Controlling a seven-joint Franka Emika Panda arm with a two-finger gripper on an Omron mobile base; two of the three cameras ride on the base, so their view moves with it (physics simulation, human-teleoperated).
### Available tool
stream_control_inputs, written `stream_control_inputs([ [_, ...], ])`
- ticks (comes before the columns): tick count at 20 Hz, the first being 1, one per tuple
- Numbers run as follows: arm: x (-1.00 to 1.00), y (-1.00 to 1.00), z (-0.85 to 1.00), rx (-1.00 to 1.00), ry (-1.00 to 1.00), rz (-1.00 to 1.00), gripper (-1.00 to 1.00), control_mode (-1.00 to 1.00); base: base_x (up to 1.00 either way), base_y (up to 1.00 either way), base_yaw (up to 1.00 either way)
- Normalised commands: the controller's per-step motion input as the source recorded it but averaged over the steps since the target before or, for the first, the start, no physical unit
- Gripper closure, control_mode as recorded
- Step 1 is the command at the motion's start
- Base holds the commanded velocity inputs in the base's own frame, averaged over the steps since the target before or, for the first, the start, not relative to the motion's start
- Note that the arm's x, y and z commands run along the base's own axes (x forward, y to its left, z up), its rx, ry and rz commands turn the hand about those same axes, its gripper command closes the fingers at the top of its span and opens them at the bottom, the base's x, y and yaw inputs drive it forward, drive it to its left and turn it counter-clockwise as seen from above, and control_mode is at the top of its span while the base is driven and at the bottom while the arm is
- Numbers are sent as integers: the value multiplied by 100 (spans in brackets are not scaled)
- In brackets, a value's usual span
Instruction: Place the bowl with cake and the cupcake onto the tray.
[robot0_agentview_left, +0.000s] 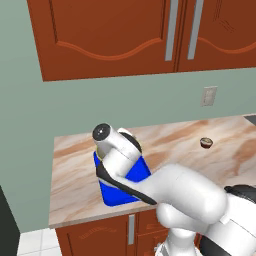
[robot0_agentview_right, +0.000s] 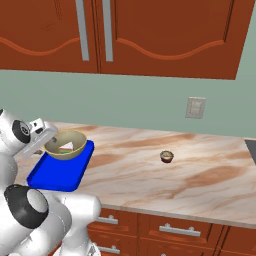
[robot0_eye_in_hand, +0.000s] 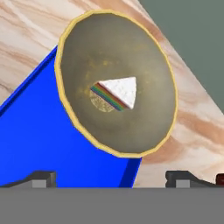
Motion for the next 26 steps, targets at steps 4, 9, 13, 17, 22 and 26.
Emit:
stream_control_inputs([
  [4,-12,-56,24,14,-1,-15,-100,-100,0,0,0],
  [9,-7,-60,19,15,-7,-10,-100,-100,0,0,0],
  [13,-3,-58,14,18,-12,-12,-100,-100,0,0,0],
  [17,0,-56,7,16,-2,-19,-100,-100,0,0,0],
  [22,0,-56,4,14,0,-23,-100,-100,0,0,0],
  [26,0,-56,5,15,0,-21,-100,-100,0,0,0],
])
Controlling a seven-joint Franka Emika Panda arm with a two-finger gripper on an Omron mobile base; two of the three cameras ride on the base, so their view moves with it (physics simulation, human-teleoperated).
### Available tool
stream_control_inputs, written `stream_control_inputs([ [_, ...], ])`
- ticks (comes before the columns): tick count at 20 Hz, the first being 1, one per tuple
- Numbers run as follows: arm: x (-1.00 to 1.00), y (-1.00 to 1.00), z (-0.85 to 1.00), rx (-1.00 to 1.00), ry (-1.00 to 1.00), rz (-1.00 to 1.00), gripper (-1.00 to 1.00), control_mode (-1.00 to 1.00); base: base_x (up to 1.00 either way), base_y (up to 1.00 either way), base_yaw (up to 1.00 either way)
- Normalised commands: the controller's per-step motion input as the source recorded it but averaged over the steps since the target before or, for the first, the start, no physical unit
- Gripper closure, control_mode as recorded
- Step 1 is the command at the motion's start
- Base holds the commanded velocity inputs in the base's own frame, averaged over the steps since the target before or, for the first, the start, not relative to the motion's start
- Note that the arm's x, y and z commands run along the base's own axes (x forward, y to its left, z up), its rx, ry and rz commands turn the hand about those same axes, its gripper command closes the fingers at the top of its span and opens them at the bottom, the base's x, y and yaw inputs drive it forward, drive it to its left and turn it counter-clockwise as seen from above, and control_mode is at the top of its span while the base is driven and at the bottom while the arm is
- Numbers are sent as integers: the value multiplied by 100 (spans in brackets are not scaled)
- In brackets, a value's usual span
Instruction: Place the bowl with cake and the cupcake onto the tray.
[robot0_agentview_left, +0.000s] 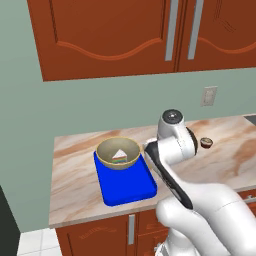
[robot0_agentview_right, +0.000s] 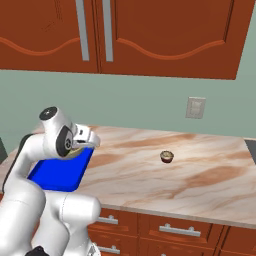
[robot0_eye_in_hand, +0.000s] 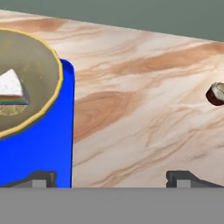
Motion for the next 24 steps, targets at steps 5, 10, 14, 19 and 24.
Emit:
stream_control_inputs([
  [5,0,-56,6,13,0,-20,-100,-100,0,0,0],
  [10,1,-55,1,11,0,-20,-100,-100,0,0,0],
  [14,0,-50,0,10,0,-17,-100,-100,0,0,0],
  [19,2,-45,0,7,0,-13,-100,-100,0,0,0],
  [24,4,-53,4,10,-2,-8,-100,-100,0,0,0],
])
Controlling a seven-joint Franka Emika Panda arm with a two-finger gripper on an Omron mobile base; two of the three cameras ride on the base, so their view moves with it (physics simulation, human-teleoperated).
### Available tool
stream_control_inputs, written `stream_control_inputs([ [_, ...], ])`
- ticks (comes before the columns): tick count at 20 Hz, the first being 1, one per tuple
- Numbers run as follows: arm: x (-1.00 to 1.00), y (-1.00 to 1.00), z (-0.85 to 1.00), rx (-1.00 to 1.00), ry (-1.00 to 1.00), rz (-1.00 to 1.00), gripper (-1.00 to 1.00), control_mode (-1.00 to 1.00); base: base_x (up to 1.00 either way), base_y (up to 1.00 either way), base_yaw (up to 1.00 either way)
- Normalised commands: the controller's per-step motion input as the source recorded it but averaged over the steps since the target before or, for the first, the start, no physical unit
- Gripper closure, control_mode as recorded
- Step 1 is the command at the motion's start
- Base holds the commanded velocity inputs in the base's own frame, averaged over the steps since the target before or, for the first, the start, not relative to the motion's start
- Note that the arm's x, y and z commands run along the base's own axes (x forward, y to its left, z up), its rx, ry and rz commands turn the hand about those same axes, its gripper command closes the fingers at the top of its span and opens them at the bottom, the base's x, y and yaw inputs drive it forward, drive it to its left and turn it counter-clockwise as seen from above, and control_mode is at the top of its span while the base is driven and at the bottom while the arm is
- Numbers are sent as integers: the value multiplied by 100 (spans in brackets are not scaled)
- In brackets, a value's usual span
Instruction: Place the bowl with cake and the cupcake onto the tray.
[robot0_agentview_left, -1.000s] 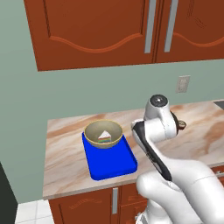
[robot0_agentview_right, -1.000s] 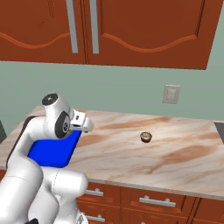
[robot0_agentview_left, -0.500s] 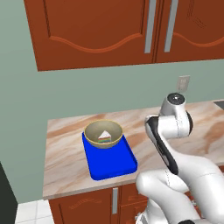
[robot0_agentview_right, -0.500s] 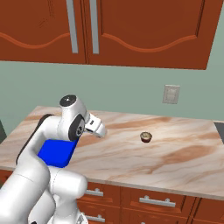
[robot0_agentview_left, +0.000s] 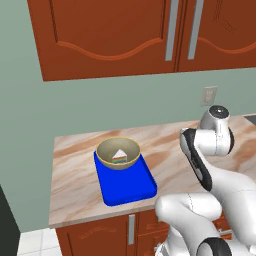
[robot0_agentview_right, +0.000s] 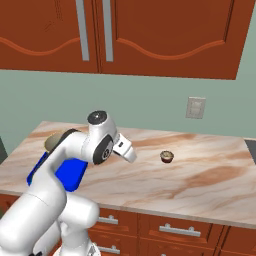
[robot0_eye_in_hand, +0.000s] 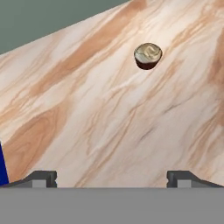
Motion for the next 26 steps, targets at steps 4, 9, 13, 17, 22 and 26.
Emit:
stream_control_inputs([
  [4,10,-47,10,5,-7,-4,-100,-100,0,0,0],
  [9,11,-46,11,0,-15,-1,-100,-100,0,0,0],
  [13,14,-41,7,0,-14,-2,-100,-100,0,0,0],
  [17,21,-38,0,0,0,-6,-100,-100,0,0,0],
  [22,25,-27,0,-1,5,-5,-100,-100,0,0,0],
  [26,26,-23,0,0,12,0,-100,-100,0,0,0],
])
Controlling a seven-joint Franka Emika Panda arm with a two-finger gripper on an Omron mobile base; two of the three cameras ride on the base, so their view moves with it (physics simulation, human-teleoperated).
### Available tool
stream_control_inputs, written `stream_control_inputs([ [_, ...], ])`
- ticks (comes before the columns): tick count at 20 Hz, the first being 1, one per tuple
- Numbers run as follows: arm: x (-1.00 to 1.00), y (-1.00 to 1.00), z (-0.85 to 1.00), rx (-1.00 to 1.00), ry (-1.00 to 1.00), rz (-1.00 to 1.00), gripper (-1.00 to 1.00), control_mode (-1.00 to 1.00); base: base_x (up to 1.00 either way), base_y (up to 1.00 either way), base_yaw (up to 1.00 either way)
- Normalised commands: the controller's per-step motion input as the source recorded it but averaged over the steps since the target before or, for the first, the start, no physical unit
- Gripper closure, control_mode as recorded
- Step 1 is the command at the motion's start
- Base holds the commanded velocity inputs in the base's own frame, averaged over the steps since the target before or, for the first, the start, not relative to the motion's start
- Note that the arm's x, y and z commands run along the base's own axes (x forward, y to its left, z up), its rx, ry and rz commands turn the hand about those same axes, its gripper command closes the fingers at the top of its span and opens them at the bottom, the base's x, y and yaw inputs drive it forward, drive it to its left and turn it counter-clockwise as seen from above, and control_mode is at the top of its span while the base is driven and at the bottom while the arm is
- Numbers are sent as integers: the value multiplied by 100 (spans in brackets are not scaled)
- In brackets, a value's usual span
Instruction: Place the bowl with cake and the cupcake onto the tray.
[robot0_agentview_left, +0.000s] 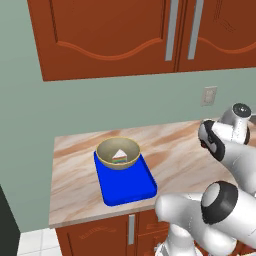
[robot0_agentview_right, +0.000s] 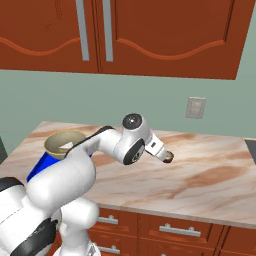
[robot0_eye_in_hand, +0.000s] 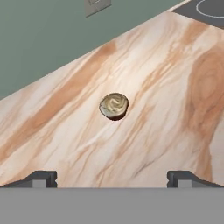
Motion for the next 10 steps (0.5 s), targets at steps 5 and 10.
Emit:
stream_control_inputs([
  [5,9,-29,-10,0,6,0,-100,-100,0,0,0],
  [10,18,-17,-22,0,1,1,-100,-100,0,0,0],
])
